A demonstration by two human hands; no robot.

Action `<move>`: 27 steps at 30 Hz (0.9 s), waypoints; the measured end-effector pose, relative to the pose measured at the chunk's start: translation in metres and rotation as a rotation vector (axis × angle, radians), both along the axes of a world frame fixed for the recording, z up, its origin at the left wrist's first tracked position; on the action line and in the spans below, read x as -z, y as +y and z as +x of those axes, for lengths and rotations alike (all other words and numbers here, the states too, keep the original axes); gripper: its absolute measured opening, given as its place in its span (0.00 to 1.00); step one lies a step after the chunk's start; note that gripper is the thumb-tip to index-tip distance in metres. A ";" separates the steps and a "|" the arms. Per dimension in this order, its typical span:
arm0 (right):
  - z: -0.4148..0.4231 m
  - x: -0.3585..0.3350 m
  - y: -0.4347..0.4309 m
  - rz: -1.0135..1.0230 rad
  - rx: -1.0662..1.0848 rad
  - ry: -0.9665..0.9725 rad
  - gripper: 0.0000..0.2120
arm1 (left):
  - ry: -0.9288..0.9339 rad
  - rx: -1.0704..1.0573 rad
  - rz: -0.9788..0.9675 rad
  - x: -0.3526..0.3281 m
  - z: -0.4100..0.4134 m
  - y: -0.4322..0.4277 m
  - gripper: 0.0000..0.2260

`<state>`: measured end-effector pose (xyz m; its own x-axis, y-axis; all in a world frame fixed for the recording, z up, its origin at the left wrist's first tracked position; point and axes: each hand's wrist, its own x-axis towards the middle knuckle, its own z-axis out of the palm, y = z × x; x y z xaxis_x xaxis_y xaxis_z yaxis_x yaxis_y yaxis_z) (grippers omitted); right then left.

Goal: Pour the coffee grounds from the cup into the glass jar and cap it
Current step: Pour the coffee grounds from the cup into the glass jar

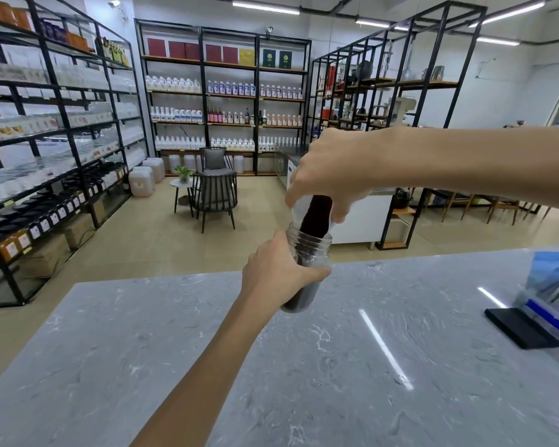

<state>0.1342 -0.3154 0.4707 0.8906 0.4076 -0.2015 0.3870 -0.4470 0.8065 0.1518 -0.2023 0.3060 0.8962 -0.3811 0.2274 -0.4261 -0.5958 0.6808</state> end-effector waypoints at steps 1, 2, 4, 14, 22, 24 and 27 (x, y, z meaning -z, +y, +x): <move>0.000 0.000 0.000 -0.002 0.010 -0.002 0.35 | 0.000 0.000 0.001 0.000 0.000 -0.001 0.31; -0.001 0.001 0.000 -0.008 0.017 -0.002 0.35 | 0.001 0.002 0.001 0.001 0.000 -0.001 0.31; -0.003 0.000 0.001 -0.019 0.019 -0.011 0.35 | 0.002 0.006 -0.004 0.002 0.000 -0.002 0.30; -0.005 0.001 0.004 -0.036 0.011 -0.052 0.36 | 0.010 0.015 -0.021 0.004 0.000 -0.005 0.30; -0.007 0.002 0.006 -0.043 0.007 -0.068 0.36 | 0.003 0.015 -0.033 0.003 -0.001 -0.004 0.31; -0.007 0.002 0.006 -0.047 0.007 -0.070 0.36 | 0.002 0.012 -0.040 0.003 -0.001 -0.004 0.31; -0.007 0.001 0.007 -0.055 0.007 -0.075 0.37 | -0.004 0.007 -0.046 0.001 0.000 -0.003 0.31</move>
<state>0.1270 -0.3083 0.4697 0.9068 0.3917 -0.1556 0.3213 -0.4035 0.8567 0.1514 -0.2051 0.3049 0.8928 -0.3758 0.2483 -0.4325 -0.5608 0.7060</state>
